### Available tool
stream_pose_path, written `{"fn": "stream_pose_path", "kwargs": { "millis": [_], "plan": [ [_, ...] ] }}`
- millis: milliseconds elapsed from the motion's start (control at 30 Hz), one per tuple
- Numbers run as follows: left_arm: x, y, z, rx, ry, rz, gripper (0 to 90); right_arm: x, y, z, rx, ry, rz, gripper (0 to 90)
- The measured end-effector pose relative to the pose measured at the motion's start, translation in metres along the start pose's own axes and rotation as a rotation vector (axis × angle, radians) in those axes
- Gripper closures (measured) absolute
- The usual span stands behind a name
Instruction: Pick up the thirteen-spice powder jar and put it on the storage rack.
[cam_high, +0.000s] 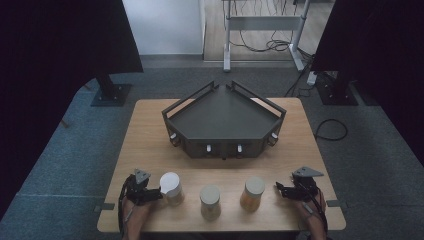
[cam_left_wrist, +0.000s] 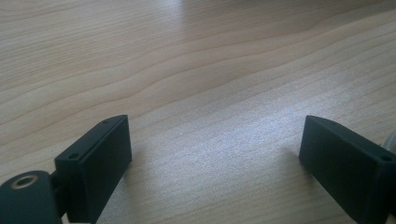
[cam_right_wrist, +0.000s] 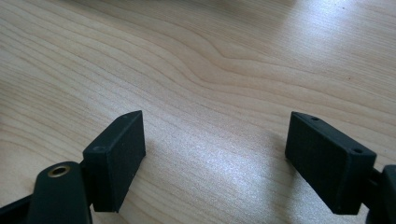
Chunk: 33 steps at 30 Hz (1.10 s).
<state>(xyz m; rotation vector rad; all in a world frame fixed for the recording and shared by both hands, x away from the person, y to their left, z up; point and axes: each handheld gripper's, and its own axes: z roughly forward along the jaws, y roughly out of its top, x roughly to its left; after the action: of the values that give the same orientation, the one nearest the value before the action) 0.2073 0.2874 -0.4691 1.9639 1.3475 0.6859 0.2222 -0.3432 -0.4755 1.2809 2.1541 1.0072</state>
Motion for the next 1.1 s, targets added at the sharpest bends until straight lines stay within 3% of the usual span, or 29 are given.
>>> {"fn": "stream_pose_path", "kwargs": {
  "millis": [333,533,700,867,1100],
  "plan": [
    [0.003,0.001,0.000,0.006,-0.009,-0.008,8.0,0.000,0.000,-0.001,0.001,0.002,0.000,19.5],
    [0.002,-0.001,-0.001,-0.005,-0.002,0.021,8.5,0.000,-0.001,-0.001,0.001,0.003,0.000,19.5],
    [0.004,-0.003,-0.002,-0.010,0.002,0.006,11.0,0.000,-0.001,-0.001,0.001,0.004,-0.002,19.5],
    [0.012,-0.011,-0.006,-0.062,-0.030,-0.021,11.1,0.000,-0.001,-0.001,0.001,0.004,-0.002,19.5],
    [0.016,-0.019,-0.016,-0.144,-0.039,-0.034,11.6,0.000,-0.001,-0.001,0.001,0.003,-0.001,19.5]
  ]
}}
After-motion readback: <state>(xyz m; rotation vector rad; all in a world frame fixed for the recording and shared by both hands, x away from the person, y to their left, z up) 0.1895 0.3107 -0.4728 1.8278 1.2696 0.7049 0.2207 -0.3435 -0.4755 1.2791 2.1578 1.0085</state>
